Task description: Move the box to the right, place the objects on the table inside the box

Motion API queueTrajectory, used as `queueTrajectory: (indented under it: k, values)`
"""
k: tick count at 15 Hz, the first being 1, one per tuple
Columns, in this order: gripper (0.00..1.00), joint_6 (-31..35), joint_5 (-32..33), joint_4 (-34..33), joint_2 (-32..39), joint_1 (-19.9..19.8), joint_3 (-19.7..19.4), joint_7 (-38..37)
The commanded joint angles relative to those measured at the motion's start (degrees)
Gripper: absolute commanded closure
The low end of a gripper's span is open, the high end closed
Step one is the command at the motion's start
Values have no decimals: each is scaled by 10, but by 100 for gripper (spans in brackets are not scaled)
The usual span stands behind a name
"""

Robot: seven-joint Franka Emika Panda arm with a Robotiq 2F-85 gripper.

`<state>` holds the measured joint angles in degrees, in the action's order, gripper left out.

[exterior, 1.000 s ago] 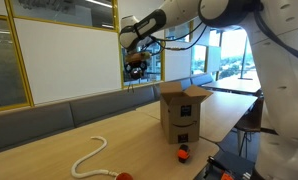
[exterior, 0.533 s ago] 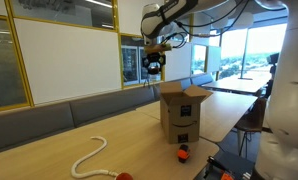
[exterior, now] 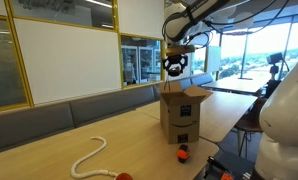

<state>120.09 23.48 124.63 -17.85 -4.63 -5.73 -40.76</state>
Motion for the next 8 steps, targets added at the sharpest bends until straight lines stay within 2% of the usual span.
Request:
queueTrajectory:
  k: [1,5,8]
  values:
    - [44,55,-1,33,7,-34,15,-12]
    - [44,141,-5,48,56,-56,2,-6]
    - [44,194,-17,31,113,-71,-12,4]
